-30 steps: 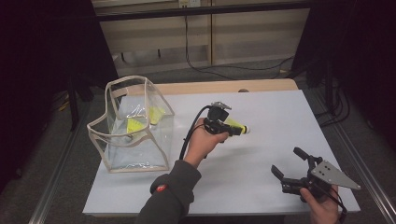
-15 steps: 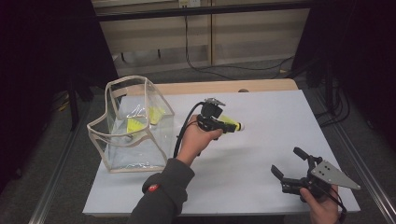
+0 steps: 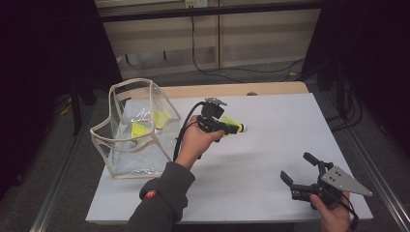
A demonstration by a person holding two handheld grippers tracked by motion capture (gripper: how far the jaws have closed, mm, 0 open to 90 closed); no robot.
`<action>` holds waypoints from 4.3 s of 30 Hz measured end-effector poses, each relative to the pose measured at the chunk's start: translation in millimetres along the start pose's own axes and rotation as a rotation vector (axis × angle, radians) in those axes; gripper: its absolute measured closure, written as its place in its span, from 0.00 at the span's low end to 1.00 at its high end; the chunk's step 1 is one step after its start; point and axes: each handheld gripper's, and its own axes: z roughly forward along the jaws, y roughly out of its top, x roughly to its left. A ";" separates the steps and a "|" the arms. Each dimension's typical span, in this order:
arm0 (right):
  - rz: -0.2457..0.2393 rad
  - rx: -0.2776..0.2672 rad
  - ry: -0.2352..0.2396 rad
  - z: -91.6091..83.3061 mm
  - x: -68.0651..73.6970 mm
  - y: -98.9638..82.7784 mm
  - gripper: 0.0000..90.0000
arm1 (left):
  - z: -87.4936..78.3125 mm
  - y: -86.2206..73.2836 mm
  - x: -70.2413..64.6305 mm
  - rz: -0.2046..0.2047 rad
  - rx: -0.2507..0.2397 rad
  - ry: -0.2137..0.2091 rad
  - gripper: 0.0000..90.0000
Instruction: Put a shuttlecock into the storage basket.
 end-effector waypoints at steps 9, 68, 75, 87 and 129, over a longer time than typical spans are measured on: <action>-0.003 0.005 0.001 1.2 -0.2 -0.7 0.02 | -8.7 1.9 3.0 -0.006 0.000 0.017 0.97; -0.002 0.006 -0.001 1.5 0.8 -0.1 0.02 | -68.1 23.0 7.4 -0.011 0.004 0.077 0.97; -0.001 0.005 -0.001 1.4 0.7 0.0 0.02 | -72.4 23.5 8.0 -0.017 0.001 0.085 0.97; 0.000 0.005 -0.001 1.4 0.7 0.2 0.02 | -80.3 24.5 9.5 -0.012 0.008 0.096 0.97; 0.001 0.002 0.002 1.7 1.1 0.6 0.02 | -129.7 31.2 14.8 -0.033 -0.023 0.164 0.97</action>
